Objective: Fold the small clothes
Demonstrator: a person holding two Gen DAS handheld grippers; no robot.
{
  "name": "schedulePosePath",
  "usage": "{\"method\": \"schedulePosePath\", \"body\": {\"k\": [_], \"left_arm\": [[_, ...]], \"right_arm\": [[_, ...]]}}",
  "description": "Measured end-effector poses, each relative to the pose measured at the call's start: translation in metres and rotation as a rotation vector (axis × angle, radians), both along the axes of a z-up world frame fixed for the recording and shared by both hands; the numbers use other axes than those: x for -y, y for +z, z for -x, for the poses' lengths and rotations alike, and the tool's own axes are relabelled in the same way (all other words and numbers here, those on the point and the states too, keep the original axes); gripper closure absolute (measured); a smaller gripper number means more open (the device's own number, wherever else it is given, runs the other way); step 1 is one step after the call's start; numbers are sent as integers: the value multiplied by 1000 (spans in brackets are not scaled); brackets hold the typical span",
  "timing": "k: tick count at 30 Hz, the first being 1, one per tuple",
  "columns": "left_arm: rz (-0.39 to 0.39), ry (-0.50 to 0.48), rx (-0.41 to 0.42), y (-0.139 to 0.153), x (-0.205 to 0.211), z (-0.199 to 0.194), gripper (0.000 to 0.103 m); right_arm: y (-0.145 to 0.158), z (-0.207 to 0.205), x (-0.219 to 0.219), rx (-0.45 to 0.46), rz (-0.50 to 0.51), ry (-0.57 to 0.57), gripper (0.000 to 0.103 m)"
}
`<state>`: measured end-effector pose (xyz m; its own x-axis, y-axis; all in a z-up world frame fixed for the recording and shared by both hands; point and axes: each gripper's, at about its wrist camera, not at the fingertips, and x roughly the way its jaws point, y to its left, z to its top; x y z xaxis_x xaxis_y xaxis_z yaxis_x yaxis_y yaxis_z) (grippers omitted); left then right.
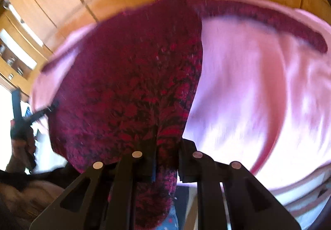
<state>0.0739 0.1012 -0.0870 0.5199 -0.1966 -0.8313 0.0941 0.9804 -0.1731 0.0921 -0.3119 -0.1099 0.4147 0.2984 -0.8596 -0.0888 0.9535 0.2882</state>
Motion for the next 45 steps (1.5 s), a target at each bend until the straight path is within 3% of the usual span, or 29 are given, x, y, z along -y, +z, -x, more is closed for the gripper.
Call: {"method": "schedulePosePath", "body": {"k": [3, 5, 7, 8, 14, 20, 25, 27, 28, 29, 30, 31, 33, 35, 37, 39, 45], "left_arm": [[13, 33, 9, 11, -1, -3, 80], [37, 34, 34, 21, 0, -8, 76], [57, 48, 100, 33, 5, -12, 64], [81, 42, 122, 38, 8, -15, 64], [128, -50, 173, 45, 56, -51, 63], [71, -154, 111, 17, 107, -81, 63], [51, -159, 65, -5, 114, -93, 61], [62, -157, 61, -8, 113, -95, 61], [65, -156, 59, -9, 112, -95, 60], [68, -156, 56, -10, 111, -96, 60], [72, -156, 54, -10, 111, -98, 60], [74, -158, 53, -11, 111, -98, 60], [87, -159, 52, -12, 111, -102, 60], [106, -155, 50, -13, 111, -103, 60], [111, -155, 54, -15, 107, -103, 60], [121, -147, 57, -15, 105, -103, 60], [148, -139, 48, -9, 102, -100, 60]], "right_arm": [[-6, -1, 12, -17, -85, -57, 88], [0, -4, 25, 7, -106, -81, 80], [9, -11, 44, 45, -130, -153, 63], [14, -15, 51, 61, -148, -189, 61], [30, -46, 165, 193, -336, -544, 60], [4, -93, 259, 217, -537, -875, 60], [-9, -123, 293, 229, -598, -970, 56], [-16, -138, 298, 198, -580, -991, 54], [-18, -146, 299, 176, -548, -979, 57], [-20, -150, 304, 155, -500, -963, 65], [-15, -157, 305, 133, -409, -945, 89], [-6, -163, 305, 132, -289, -916, 92], [7, -165, 304, 171, -137, -903, 95], [7, -170, 316, 146, -35, -940, 95], [3, -176, 321, 110, -47, -942, 95], [10, -185, 308, 117, 26, -910, 95], [63, -179, 255, 264, 89, -780, 95]]}}
